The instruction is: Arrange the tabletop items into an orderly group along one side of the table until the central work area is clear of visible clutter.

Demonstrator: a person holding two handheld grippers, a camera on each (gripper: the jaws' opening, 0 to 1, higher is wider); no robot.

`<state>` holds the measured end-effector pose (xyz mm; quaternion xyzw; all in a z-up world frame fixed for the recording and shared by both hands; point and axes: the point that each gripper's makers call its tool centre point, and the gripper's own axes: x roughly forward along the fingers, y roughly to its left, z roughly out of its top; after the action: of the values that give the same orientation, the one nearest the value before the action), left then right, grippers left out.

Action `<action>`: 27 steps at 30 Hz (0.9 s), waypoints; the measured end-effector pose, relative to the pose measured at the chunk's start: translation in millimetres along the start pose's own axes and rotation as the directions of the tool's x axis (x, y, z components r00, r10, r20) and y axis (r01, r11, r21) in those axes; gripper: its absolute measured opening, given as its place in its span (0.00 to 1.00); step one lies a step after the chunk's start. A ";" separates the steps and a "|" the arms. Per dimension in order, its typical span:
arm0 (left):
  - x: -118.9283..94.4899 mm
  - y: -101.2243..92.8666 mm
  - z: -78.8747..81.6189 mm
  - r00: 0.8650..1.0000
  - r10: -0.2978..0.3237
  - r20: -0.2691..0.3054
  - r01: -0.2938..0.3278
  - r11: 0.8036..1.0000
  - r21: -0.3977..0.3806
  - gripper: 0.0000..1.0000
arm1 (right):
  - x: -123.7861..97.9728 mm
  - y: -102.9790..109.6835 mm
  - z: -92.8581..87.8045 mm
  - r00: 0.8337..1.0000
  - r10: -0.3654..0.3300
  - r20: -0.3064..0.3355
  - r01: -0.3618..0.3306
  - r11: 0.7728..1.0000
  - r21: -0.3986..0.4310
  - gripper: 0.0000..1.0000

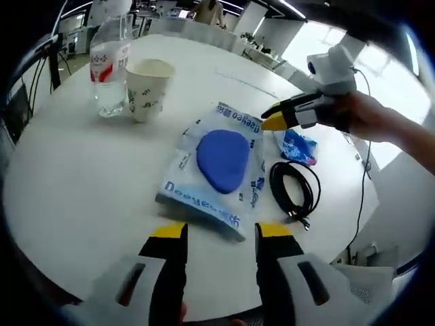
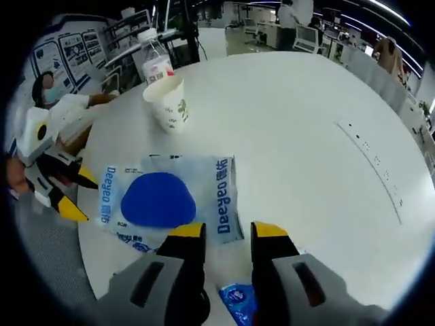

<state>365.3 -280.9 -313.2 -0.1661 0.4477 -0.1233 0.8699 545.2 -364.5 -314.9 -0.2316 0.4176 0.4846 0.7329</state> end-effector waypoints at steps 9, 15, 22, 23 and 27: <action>14.1 -2.7 4.7 0.999 0.021 -0.049 -0.022 0.999 -0.029 0.30 | 17.3 -1.3 -4.2 0.999 0.040 -0.036 -0.040 0.999 0.012 0.22; 23.9 -4.0 -1.7 0.996 0.025 -0.083 -0.027 0.999 -0.028 0.21 | 8.8 4.5 -4.2 0.999 0.046 -0.018 -0.047 0.999 -0.017 0.04; 22.2 -1.7 -3.9 0.994 0.037 -0.106 -0.039 0.999 -0.021 0.07 | -4.3 19.9 -9.6 0.998 0.062 -0.003 -0.062 0.998 -0.008 0.00; 21.8 -1.2 -3.8 0.993 0.037 -0.108 -0.040 0.999 -0.020 0.07 | -4.6 18.2 -11.0 0.998 0.060 0.003 -0.060 0.998 -0.001 0.00; 18.3 3.6 -3.6 0.993 0.042 -0.109 -0.045 0.999 -0.024 0.03 | -11.6 22.3 -15.6 0.998 0.054 0.011 -0.054 0.998 0.026 0.00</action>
<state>373.0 -284.9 -330.1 -0.1609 0.4996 -0.1074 0.8444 516.9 -372.6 -312.3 -0.2081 0.4261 0.5001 0.7246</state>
